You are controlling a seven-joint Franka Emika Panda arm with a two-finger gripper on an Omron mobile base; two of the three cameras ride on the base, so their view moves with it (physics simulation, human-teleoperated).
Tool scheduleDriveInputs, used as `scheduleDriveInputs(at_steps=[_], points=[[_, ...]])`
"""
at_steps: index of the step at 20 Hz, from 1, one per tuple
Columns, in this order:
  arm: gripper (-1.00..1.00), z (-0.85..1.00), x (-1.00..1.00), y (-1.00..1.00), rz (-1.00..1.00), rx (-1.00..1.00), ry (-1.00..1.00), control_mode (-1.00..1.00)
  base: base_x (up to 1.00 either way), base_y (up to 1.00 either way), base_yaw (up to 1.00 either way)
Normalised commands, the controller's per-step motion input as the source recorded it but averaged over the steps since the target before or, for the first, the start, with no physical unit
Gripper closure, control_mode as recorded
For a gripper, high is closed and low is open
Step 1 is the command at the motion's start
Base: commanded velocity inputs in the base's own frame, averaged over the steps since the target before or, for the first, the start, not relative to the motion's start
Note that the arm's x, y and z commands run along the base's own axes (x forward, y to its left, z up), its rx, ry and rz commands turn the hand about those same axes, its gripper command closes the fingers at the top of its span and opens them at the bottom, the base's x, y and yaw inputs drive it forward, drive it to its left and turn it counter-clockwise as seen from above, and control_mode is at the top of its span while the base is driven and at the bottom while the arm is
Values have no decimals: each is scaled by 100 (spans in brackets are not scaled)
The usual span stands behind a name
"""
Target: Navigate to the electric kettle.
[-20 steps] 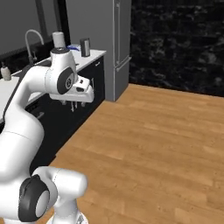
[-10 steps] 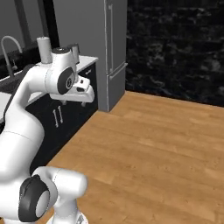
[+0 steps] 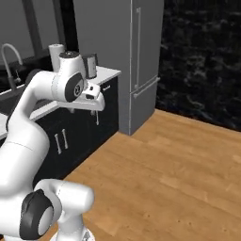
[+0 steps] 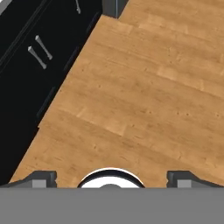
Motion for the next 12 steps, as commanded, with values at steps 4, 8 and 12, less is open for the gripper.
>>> scheduleDriveInputs(at_steps=[4, 8, 12], points=[[-100, 0, 0, 0, 0, 0, 0, 100, 100, -32, 49], [-100, 0, 0, 0, 0, 0, 0, 100, 100, -42, 49], [-100, 0, 0, 0, 0, 0, 0, 100, 100, -53, 48]])
